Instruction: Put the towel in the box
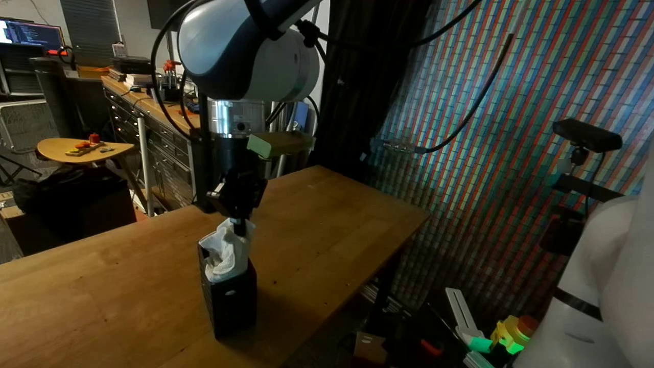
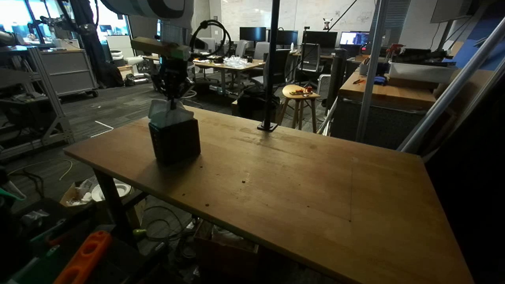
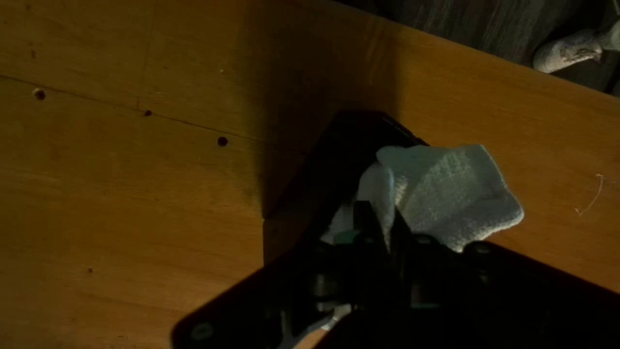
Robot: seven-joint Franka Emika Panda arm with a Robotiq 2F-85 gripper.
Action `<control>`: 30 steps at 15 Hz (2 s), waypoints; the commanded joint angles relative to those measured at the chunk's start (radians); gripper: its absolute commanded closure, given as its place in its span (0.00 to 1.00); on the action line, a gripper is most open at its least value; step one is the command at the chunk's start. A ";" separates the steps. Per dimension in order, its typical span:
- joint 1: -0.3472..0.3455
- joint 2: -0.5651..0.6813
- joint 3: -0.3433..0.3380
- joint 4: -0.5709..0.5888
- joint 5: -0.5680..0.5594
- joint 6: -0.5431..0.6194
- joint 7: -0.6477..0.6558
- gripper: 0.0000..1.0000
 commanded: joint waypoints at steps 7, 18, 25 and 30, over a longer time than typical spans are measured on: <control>0.024 0.018 0.011 0.041 -0.026 0.049 -0.018 0.93; 0.035 0.048 0.074 0.005 -0.039 0.216 -0.391 0.93; 0.026 0.052 0.091 -0.047 0.017 0.289 -0.582 0.93; 0.025 0.051 0.085 -0.066 0.005 0.281 -0.682 0.93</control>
